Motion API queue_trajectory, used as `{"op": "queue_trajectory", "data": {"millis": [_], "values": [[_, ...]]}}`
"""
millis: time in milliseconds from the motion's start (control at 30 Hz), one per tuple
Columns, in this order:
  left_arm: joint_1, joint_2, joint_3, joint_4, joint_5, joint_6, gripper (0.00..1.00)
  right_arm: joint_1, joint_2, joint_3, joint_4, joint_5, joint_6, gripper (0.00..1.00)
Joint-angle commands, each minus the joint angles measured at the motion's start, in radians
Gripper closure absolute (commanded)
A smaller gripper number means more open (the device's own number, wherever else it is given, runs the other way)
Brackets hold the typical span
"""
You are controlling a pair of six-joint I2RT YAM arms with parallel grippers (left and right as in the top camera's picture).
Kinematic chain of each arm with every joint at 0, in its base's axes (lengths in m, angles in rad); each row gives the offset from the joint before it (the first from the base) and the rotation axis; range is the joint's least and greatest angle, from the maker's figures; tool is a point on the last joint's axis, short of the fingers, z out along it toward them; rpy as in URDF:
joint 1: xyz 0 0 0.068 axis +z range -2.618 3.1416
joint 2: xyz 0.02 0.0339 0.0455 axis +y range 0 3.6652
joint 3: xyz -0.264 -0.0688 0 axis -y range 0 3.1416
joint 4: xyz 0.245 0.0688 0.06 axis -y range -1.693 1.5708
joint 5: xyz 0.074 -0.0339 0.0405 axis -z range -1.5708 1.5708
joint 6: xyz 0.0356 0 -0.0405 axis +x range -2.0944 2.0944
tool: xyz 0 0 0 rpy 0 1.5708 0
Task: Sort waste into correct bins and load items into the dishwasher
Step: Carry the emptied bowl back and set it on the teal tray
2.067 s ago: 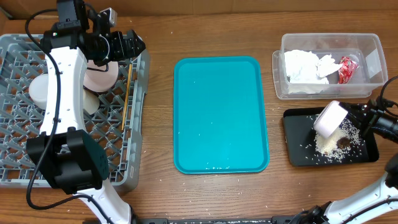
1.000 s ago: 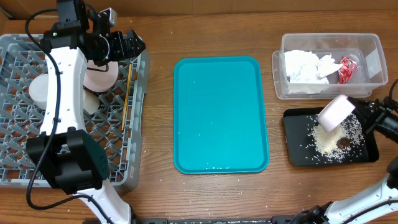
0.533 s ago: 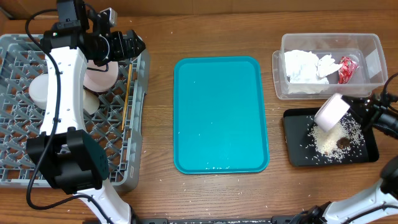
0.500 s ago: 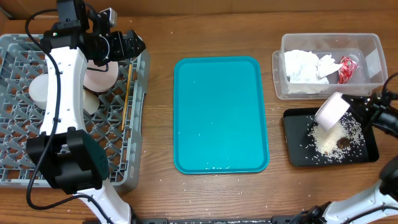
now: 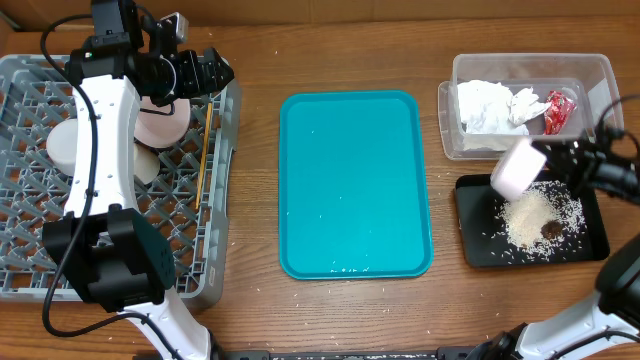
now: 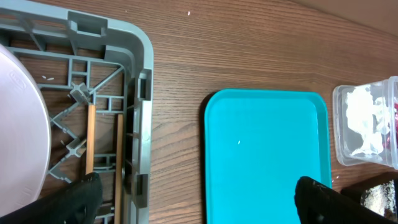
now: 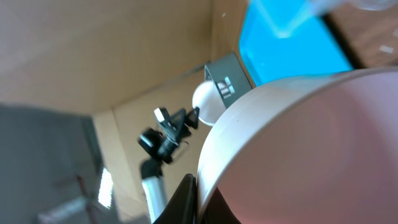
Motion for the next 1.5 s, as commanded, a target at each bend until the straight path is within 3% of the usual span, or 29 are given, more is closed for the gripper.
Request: {"op": "queue_trajectory", "data": {"millis": [0, 167, 200, 300, 467, 667, 800, 933, 1033, 1167, 1367, 1467], "values": [[-0.006, -0.005, 0.015, 0.004, -0.006, -0.003, 0.0, 0.083, -0.084, 0.166, 0.019, 0.051, 0.1, 0.96], [-0.006, -0.005, 0.015, 0.004, -0.006, -0.003, 0.0, 0.302, -0.092, 0.369, 0.175, 0.419, 0.454, 0.96], [-0.006, -0.005, 0.015, 0.004, -0.006, -0.003, 0.0, 0.424, -0.092, 0.417, 0.249, 0.628, 0.601, 0.96], [-0.006, -0.005, 0.015, 0.004, -0.006, -0.003, 0.0, 0.639, -0.091, 0.431, 0.391, 0.887, 0.752, 0.96], [-0.006, -0.005, 0.015, 0.004, -0.006, -0.003, 0.0, 0.926, -0.053, 0.417, 0.549, 1.263, 0.877, 0.96], [-0.006, -0.005, 0.015, 0.004, -0.006, -0.003, 0.0, 1.18, 0.065, 0.41, 0.615, 1.529, 0.841, 0.96], [-0.006, -0.005, 0.015, 0.004, -0.006, -0.003, 0.0, 1.253, 0.149, 0.41, 0.617, 1.595, 0.842, 0.96], [-0.006, -0.005, 0.015, 0.004, -0.006, -0.003, 0.0, 1.274, 0.225, 0.41, 0.641, 1.531, 0.84, 0.96], [-0.006, -0.005, 0.015, 0.004, -0.006, -0.003, 0.0, 1.275, 0.242, 0.41, 0.66, 1.434, 0.826, 0.81], [-0.006, -0.005, 0.015, 0.004, -0.006, -0.003, 0.0, 1.275, 0.242, 0.41, 0.661, 1.382, 0.785, 0.48], [-0.006, -0.005, 0.015, 0.004, -0.004, -0.005, 0.0, 1.251, 0.23, 0.459, 0.612, 1.394, 0.785, 0.44], [-0.006, -0.005, 0.015, -0.028, 0.034, -0.074, 0.0, 1.192, 0.207, 0.562, 0.55, 1.434, 0.785, 0.41]]}}
